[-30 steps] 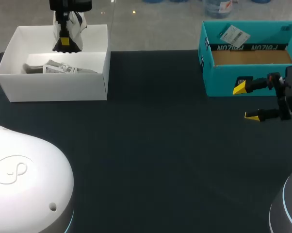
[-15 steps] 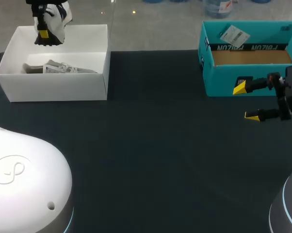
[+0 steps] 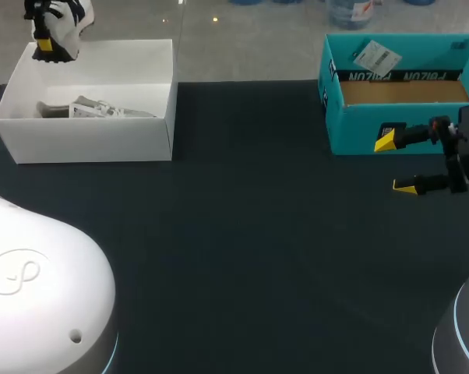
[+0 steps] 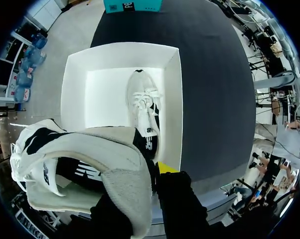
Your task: Take the shoe out of the shoebox, open the shoe tongue, remove and reinsert the insole, then place the shoe into the shoebox
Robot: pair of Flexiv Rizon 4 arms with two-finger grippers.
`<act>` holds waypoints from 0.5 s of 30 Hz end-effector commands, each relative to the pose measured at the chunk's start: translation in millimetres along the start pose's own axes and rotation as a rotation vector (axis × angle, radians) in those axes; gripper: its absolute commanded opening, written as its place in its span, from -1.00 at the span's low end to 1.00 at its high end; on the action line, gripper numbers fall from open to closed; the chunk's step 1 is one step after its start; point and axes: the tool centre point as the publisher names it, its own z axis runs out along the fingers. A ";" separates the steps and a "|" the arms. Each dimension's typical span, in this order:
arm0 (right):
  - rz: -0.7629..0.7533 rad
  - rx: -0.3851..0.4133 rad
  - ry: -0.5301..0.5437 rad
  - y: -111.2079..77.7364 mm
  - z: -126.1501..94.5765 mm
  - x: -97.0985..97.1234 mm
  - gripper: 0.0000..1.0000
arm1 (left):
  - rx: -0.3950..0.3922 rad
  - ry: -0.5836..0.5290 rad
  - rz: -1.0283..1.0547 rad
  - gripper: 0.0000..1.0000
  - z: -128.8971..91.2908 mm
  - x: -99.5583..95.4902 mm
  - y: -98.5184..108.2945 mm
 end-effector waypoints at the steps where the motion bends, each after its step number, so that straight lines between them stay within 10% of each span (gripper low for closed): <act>1: 0.002 -0.002 -0.003 -0.8 0.6 0.2 1.00 | 0.000 0.041 0.030 -1.00 7.7 -27.4 14.5; 15: 0.002 -0.002 -0.003 -0.8 0.6 0.2 1.00 | 0.022 0.045 0.154 -1.00 16.5 -61.3 37.0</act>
